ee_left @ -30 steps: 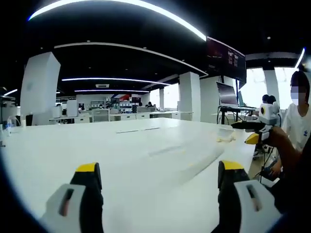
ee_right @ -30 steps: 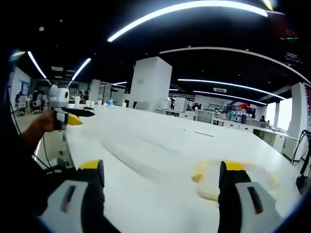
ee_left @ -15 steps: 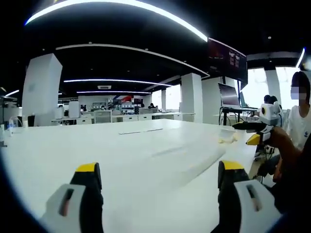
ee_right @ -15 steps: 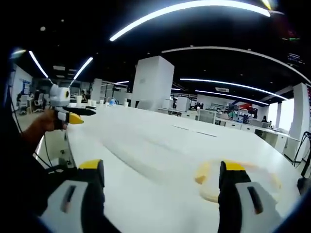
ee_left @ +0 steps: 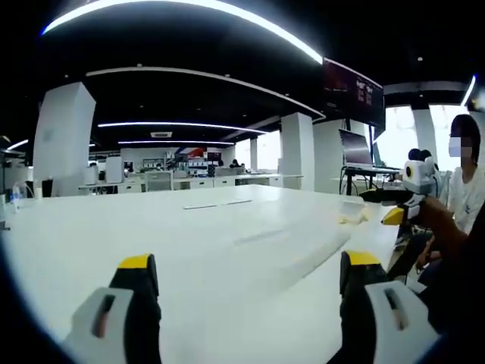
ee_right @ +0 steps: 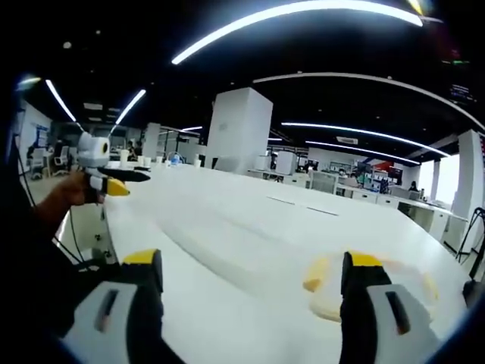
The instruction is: Snap each plastic latch of the storage box into its locked position after aligning the lid with the box until every specified latch is closed and the lid sits flush.
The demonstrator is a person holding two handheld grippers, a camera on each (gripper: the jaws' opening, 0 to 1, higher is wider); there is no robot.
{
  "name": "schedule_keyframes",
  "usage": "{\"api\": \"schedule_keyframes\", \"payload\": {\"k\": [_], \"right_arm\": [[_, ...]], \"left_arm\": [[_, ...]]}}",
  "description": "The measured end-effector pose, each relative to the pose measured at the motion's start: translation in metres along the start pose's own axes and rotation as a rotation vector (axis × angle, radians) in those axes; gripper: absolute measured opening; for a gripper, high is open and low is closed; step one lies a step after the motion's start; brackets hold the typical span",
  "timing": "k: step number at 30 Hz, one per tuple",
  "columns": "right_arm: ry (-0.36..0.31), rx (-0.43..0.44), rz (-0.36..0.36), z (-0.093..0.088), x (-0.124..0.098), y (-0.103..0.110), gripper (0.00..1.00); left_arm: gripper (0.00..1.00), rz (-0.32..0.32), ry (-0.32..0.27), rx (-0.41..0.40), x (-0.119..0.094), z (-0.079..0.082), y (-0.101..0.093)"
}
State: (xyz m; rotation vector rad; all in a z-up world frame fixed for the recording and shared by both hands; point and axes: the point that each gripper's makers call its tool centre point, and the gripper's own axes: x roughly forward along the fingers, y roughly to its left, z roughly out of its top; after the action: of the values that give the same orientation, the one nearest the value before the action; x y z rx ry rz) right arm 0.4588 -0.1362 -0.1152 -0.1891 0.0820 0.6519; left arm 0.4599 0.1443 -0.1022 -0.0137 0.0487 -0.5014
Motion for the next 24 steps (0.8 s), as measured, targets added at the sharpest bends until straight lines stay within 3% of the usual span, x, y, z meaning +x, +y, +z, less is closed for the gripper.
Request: {"api": "schedule_keyframes", "payload": {"k": [10,18,24], "right_arm": [[-0.01,-0.001,0.008,0.001,0.0,0.005,0.98],[-0.002,0.005,0.002,-0.004,-0.001,0.001,0.98],[0.004,0.001,0.002,-0.006,-0.001,0.001,0.98]], "left_arm": [[1.0,0.004,-0.016,-0.006,-0.002,0.003,-0.001],[1.0,0.012,-0.007,-0.019,-0.001,-0.004,0.002],[1.0,-0.013,0.001,-0.025,0.002,-0.008,-0.008]]}}
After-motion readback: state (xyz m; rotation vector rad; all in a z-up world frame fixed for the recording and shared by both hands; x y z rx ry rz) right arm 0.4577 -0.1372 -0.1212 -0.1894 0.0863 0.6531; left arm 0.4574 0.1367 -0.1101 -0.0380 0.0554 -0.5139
